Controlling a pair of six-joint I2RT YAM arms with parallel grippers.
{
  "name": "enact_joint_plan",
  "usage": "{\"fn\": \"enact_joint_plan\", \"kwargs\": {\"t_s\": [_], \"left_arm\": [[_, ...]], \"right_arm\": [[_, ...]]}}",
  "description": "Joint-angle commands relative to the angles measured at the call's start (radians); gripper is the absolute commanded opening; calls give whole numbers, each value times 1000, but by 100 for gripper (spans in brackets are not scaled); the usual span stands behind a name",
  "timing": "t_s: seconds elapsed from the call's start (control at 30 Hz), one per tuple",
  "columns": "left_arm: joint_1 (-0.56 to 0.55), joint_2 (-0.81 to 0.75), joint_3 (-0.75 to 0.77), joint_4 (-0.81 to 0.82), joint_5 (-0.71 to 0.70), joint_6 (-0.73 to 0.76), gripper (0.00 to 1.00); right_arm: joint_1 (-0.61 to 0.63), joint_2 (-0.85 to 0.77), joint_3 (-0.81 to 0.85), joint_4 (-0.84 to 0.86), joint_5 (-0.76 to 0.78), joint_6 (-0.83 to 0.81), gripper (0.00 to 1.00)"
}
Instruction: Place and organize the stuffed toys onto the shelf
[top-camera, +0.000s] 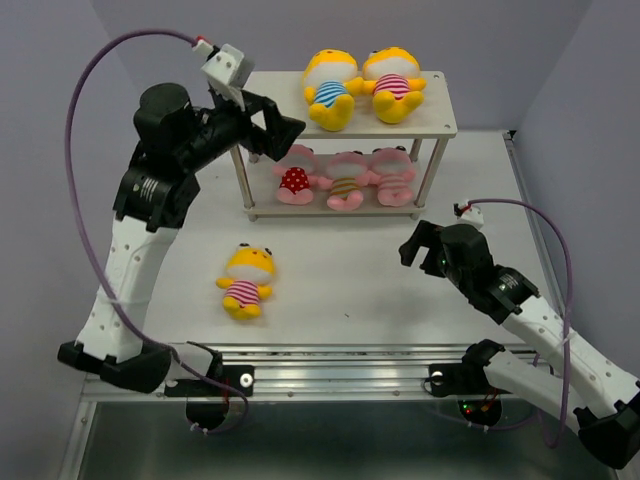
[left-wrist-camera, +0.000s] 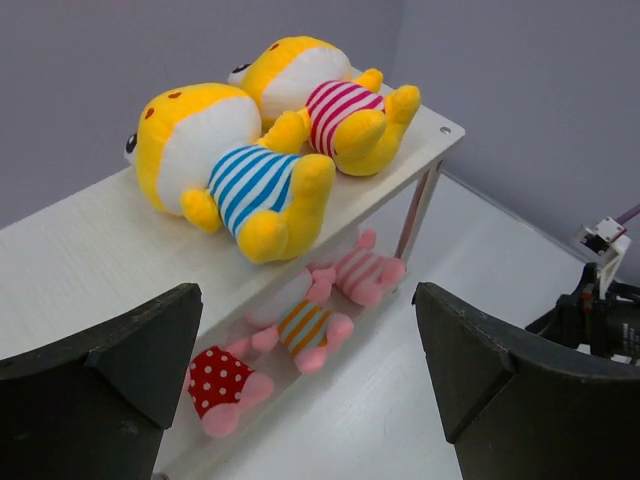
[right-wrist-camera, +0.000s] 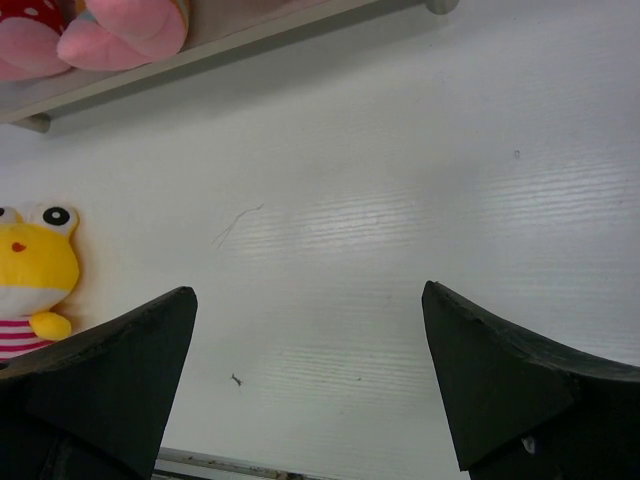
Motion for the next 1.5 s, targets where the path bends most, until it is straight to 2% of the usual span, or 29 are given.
{"fn": "enact_joint_plan", "kwargs": {"t_s": [0.0, 0.07, 0.1, 0.17, 0.2, 0.23, 0.33, 0.43, 0.53, 0.63, 0.8, 0.93, 1.0, 1.03, 1.13, 1.2, 1.23, 1.27, 1.33, 1.37, 1.4, 1.47], "left_arm": [[5, -197, -254, 112, -139, -171, 99], [5, -362, -407, 160, -248, -262, 99], [4, -419, -561, 177, -360, -368, 99], [4, -568, -683, 131, -513, -494, 99], [5, -602, -758, 84, -571, -612, 99], [5, -628, -785, 24, -649, -656, 99], [5, -684, -861, -273, -731, -751, 99], [5, -691, -927, -456, -798, -808, 99], [5, -684, -1027, -475, -767, -825, 99], [5, -659, -1124, -426, -655, -819, 99], [5, -541, -1190, -440, -652, -791, 99], [5, -460, -1246, -388, -645, -773, 99], [5, -423, -1244, -386, -642, -770, 93], [5, -412, -1244, -386, -645, -771, 85], [5, -409, -1247, -387, -638, -768, 75], [5, -403, -1247, -384, -633, -761, 64], [5, -400, -1245, -381, -633, -759, 56], [5, -389, -1242, -378, -633, -754, 40], [5, -377, -1245, -375, -632, -751, 26], [5, -366, -1244, -377, -632, -750, 11], [5, -363, -1242, -377, -632, -750, 3], [5, -368, -1240, -375, -630, -747, 0]], "right_arm": [[2, -27, -4, 72, -47, -36, 100], [2, -28, -7, 80, -55, -43, 100], [2, -28, -10, 80, -56, -43, 100], [2, -33, -15, 81, -59, -46, 100], [2, -38, -19, 81, -59, -51, 100], [2, -42, -21, 81, -61, -56, 100], [2, -48, -25, 81, -73, -76, 100], [2, -36, -28, 81, -79, -80, 100], [2, -18, -33, 89, -82, -76, 100], [2, -2, -33, 92, -85, -73, 100], [2, -4, -36, 94, -59, -77, 100], [2, 7, -36, 97, -50, -76, 100], [2, 16, -35, 98, -41, -77, 100], [2, 21, -33, 98, -39, -76, 100], [2, 33, -28, 100, -33, -82, 100], [2, 36, -27, 100, -27, -85, 100], [2, 37, -27, 98, -24, -88, 100], [2, 36, -28, 98, -19, -88, 100], [2, 34, -30, 98, -15, -88, 100], [2, 33, -30, 98, -13, -88, 100], [2, 33, -31, 98, -9, -89, 100], [2, 36, -31, 98, -7, -89, 100]]}}
